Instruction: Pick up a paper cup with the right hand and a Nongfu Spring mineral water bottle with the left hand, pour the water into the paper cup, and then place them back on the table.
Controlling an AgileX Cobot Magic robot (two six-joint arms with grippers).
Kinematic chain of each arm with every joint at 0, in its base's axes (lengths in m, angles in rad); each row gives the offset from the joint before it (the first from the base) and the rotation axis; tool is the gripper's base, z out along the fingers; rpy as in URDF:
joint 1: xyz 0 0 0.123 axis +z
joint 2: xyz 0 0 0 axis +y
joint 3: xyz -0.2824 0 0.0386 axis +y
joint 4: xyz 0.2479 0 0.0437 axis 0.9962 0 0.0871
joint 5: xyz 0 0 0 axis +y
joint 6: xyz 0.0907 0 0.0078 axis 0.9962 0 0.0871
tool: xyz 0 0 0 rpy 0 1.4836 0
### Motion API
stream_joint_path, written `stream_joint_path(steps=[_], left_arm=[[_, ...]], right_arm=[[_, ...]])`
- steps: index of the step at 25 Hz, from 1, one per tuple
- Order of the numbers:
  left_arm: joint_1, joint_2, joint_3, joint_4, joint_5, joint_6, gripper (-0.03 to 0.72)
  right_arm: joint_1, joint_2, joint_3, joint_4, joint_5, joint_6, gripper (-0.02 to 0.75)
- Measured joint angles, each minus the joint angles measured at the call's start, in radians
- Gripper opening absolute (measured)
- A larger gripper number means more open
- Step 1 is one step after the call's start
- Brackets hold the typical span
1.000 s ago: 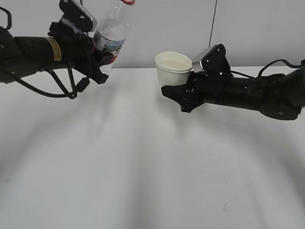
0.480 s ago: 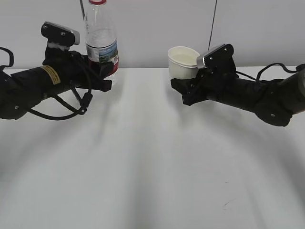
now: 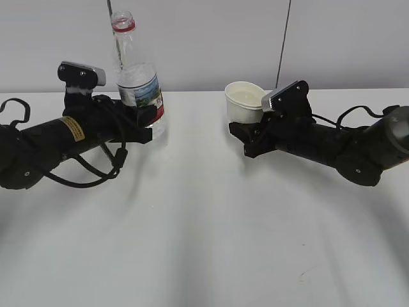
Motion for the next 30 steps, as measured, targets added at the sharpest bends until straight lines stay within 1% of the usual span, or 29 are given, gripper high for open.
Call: stream_joint_path(steps=[3, 9, 17, 23, 27, 30], left_arm=[[0.0, 0.03, 0.007, 0.017, -0.037, -0.001, 0.3], [-0.002, 0.08, 0.01, 0.09, -0.112, -0.038, 0.3], [-0.01, 0.081, 0.01, 0.216, -0.089, -0.041, 0.3], [-0.011, 0.081, 0.01, 0.223, -0.037, -0.041, 0.3], [-0.011, 0.081, 0.01, 0.232, -0.032, -0.041, 0.3], [-0.011, 0.093, 0.01, 0.233, -0.038, -0.041, 0.3]], right_arm=[[0.0, 0.007, 0.0, 0.011, -0.014, -0.015, 0.435], [0.0, 0.05, 0.0, 0.037, -0.068, -0.051, 0.435], [0.0, 0.061, 0.0, 0.063, -0.078, -0.087, 0.435], [0.0, 0.068, 0.0, 0.072, -0.089, -0.089, 0.435], [0.0, 0.104, 0.0, 0.089, -0.138, -0.09, 0.435], [0.0, 0.119, 0.0, 0.099, -0.145, -0.09, 0.435]])
